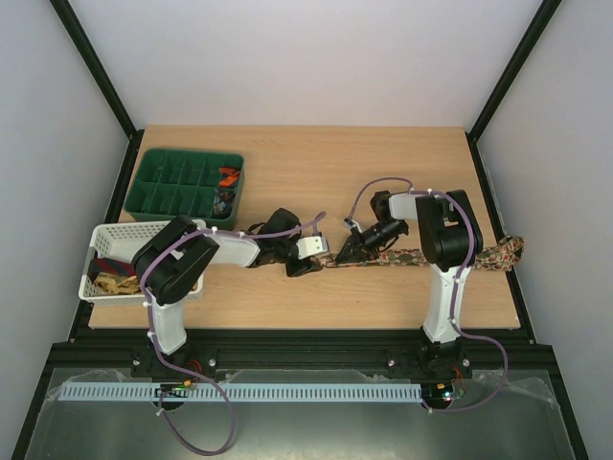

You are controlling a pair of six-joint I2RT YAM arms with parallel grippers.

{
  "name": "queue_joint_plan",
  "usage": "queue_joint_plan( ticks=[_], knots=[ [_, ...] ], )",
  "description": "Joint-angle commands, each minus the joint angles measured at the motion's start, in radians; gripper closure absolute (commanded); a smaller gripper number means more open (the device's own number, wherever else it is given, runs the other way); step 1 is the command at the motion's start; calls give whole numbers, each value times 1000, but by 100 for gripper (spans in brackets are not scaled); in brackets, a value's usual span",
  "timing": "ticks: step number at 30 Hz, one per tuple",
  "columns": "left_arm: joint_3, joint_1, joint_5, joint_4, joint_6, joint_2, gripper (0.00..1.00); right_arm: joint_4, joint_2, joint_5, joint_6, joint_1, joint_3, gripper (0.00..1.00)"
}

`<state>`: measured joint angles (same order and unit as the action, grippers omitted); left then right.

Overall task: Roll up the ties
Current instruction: Roll the tie at the center of the board.

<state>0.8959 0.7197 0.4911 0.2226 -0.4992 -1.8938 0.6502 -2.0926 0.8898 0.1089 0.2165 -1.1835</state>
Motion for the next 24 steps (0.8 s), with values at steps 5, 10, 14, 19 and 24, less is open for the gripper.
queue_joint_plan(
  ticks=[5, 10, 14, 19, 24],
  knots=[
    [43, 31, 66, 16, 1, 35, 59, -13, -43, -189, 11, -6, 38, 99],
    [81, 54, 48, 55, 63, 4, 59, -14, -46, -183, 8, -5, 38, 99],
    [108, 59, 28, 70, 85, -30, 60, -11, -43, -178, 12, -6, 41, 99],
    [132, 63, 14, 67, 72, -79, 60, -7, -47, -171, 12, -5, 36, 99],
    [144, 75, -6, 32, 42, -115, 60, -6, -46, -157, 11, -6, 32, 99]
  ],
)
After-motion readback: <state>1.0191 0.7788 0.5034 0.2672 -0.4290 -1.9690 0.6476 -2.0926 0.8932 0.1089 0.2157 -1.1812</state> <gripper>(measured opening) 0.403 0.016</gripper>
